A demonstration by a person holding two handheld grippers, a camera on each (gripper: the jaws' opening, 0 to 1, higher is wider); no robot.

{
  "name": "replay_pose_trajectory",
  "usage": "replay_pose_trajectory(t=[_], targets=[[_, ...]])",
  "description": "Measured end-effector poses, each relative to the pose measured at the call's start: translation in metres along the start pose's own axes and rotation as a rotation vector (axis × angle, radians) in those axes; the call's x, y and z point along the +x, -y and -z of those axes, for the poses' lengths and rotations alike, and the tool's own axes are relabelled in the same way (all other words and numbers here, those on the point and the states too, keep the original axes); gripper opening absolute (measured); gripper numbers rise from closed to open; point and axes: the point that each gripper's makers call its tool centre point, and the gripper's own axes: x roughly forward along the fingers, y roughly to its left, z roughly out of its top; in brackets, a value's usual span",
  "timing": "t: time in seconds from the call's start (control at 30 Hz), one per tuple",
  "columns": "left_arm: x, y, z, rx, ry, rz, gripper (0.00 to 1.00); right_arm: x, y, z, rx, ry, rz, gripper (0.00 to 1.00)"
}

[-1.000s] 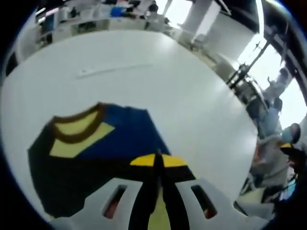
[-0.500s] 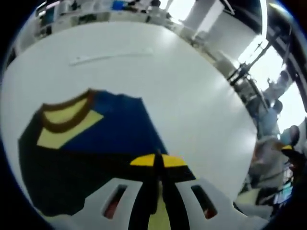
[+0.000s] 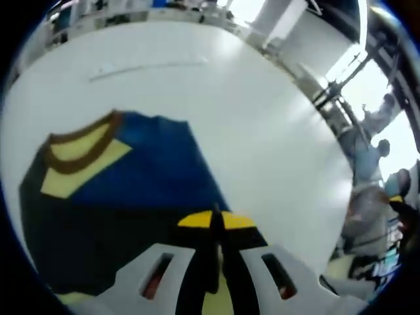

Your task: Fold the garment on the visible template until the final outline fits inside the template.

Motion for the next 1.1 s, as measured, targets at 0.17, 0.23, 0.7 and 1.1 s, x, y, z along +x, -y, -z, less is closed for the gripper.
replay_pose_trajectory(t=[0.17,0.23,0.7,1.1], targets=[[0.001,0.002,0.002,0.001,-0.007,0.016,0.00,0.001,0.000,0.001,-0.001,-0.005,-0.001,0.94],[0.002,0.003,0.002,-0.002,-0.007,0.028,0.00,0.001,0.001,0.001,0.000,-0.003,-0.002,0.94],[0.006,0.014,0.008,0.007,-0.029,0.087,0.05,0.001,0.001,-0.001,-0.002,-0.002,-0.001,0.94],[0.007,0.018,0.011,0.013,-0.034,0.115,0.12,0.000,-0.001,0.000,-0.005,-0.007,0.000,0.94]])
